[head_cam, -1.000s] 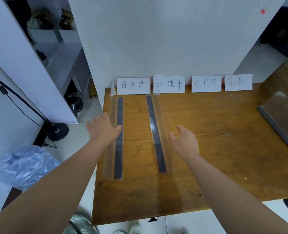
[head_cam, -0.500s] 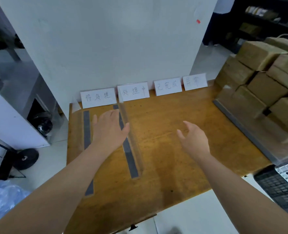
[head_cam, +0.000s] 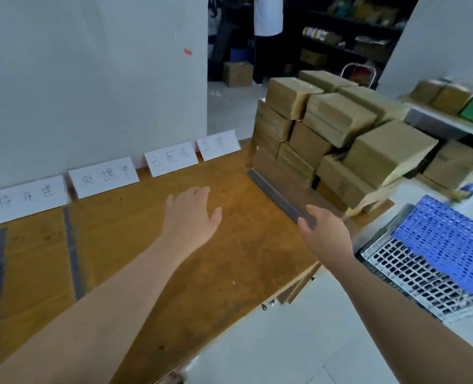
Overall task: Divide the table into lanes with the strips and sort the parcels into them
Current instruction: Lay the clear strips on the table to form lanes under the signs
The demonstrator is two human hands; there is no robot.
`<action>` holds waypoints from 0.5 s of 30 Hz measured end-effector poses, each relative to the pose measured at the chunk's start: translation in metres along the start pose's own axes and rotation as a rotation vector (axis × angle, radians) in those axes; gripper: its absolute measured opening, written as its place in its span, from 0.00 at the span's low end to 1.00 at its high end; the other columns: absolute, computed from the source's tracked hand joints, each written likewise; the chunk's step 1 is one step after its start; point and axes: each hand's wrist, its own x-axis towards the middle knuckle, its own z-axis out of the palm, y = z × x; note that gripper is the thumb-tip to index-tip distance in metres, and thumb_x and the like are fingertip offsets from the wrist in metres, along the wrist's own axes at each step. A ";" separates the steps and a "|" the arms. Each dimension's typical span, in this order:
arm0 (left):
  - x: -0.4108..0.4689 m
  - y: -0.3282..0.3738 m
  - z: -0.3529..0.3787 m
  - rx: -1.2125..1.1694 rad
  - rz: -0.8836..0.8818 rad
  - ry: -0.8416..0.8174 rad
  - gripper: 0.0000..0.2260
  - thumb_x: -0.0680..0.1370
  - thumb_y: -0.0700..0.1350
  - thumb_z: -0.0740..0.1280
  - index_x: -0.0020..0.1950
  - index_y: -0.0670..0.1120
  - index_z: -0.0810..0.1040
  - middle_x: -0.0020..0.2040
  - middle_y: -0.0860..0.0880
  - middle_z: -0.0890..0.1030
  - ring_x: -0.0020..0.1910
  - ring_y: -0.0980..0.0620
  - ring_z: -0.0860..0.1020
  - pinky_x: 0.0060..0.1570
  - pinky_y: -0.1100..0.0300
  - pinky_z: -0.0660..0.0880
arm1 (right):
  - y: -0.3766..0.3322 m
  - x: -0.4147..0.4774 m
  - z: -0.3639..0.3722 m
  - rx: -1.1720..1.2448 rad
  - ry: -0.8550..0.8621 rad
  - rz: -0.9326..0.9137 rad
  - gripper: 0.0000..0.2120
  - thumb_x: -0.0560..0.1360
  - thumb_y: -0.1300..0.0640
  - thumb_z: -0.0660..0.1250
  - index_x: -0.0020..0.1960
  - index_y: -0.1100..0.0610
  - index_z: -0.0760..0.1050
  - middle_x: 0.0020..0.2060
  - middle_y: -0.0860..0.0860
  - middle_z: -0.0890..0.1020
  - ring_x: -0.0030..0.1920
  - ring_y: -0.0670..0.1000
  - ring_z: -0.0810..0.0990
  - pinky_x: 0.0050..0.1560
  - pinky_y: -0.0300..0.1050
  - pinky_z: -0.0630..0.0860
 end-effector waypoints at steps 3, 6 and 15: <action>0.025 0.044 0.020 -0.002 0.095 -0.009 0.26 0.81 0.58 0.59 0.77 0.49 0.63 0.75 0.49 0.68 0.75 0.49 0.65 0.74 0.44 0.61 | 0.046 0.016 -0.019 -0.019 0.005 0.009 0.23 0.80 0.50 0.61 0.73 0.56 0.67 0.67 0.52 0.75 0.62 0.52 0.77 0.58 0.48 0.75; 0.046 0.082 0.042 0.006 0.189 -0.054 0.26 0.81 0.58 0.58 0.77 0.50 0.63 0.76 0.50 0.67 0.75 0.50 0.64 0.75 0.46 0.61 | 0.083 0.032 -0.027 -0.072 -0.039 0.009 0.22 0.80 0.51 0.61 0.73 0.56 0.67 0.65 0.53 0.76 0.63 0.53 0.76 0.59 0.45 0.72; 0.121 0.151 0.099 0.048 0.395 -0.193 0.25 0.83 0.58 0.52 0.77 0.49 0.63 0.77 0.50 0.66 0.76 0.50 0.63 0.74 0.50 0.63 | 0.132 0.072 -0.028 -0.111 -0.144 0.116 0.13 0.81 0.59 0.57 0.64 0.61 0.73 0.58 0.58 0.78 0.58 0.59 0.77 0.59 0.53 0.74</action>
